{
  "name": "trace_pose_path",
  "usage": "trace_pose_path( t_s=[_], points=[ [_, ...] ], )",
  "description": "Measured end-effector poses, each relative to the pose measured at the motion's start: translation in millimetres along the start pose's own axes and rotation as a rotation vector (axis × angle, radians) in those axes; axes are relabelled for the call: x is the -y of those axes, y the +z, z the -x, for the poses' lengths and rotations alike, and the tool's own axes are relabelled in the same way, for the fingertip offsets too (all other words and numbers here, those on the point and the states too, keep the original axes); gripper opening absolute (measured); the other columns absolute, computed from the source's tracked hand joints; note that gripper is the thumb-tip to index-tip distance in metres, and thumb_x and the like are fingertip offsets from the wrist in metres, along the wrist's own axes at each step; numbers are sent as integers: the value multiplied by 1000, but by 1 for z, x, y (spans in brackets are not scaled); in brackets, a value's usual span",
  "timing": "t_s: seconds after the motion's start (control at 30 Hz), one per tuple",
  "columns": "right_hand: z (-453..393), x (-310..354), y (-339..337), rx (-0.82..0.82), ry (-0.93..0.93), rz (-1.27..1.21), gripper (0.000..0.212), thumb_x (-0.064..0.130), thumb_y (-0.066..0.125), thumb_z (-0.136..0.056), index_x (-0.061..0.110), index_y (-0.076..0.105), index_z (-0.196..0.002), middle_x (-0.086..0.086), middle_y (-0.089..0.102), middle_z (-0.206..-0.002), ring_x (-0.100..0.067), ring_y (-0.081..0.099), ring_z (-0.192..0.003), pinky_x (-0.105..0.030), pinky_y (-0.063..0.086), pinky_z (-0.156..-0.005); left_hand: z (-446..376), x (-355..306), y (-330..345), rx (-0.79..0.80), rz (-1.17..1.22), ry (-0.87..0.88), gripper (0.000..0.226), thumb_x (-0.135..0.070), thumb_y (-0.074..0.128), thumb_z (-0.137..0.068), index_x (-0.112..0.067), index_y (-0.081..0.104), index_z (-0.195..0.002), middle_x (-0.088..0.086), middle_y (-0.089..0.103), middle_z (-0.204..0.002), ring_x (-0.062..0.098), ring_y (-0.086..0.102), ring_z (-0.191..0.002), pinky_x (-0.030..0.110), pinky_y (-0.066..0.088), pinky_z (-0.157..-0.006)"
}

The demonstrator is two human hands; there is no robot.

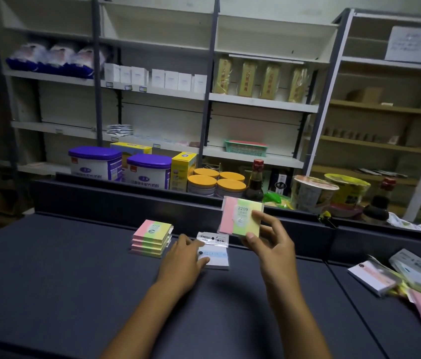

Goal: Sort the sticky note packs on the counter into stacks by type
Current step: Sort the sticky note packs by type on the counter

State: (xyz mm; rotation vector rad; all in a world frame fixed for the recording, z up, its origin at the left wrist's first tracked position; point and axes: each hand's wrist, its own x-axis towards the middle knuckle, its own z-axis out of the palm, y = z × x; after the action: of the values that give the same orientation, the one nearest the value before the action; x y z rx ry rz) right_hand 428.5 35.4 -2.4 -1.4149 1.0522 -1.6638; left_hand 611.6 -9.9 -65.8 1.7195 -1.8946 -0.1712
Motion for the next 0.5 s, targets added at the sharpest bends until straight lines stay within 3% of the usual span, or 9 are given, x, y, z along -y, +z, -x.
trace_pose_path(
  t_s=[0.13,0.2,0.3,0.43,0.5],
  points=[
    [-6,-1,15,26,4,7,38,2,66,-92,32,66,-115,4,70,-105,-4,70,-93,-15,55,-69,7,11,-44,-77,-82,38,30,-51,58,-91,-32,62,-113,-8,56,-115,14,56,-111,32,47,-86],
    [-9,-6,29,54,18,24,37,5,67,-92,34,67,-115,4,67,-108,-7,68,-98,-20,57,-77,11,24,-68,-104,-135,-3,26,-51,58,-90,-33,64,-108,-10,59,-112,13,57,-109,32,47,-84],
    [-14,-17,57,102,79,42,34,6,68,-91,29,67,-117,-4,66,-113,-19,65,-106,-37,57,-91,18,49,-99,-110,-172,-87,27,-48,59,-91,-32,62,-112,-8,59,-116,15,58,-109,33,51,-85],
    [-23,-39,99,176,158,59,34,1,66,-91,25,66,-115,-9,66,-108,-19,71,-89,-24,58,-72,31,77,-122,-137,-201,-169,28,-44,60,-92,-29,62,-115,-6,59,-116,16,60,-105,34,52,-85],
    [-27,-50,119,222,200,85,32,1,67,-91,20,66,-117,-12,67,-110,-22,70,-93,-32,61,-78,37,89,-126,-139,-210,-187,28,-43,60,-92,-29,60,-117,-7,59,-118,15,59,-107,33,51,-86]
  ],
)
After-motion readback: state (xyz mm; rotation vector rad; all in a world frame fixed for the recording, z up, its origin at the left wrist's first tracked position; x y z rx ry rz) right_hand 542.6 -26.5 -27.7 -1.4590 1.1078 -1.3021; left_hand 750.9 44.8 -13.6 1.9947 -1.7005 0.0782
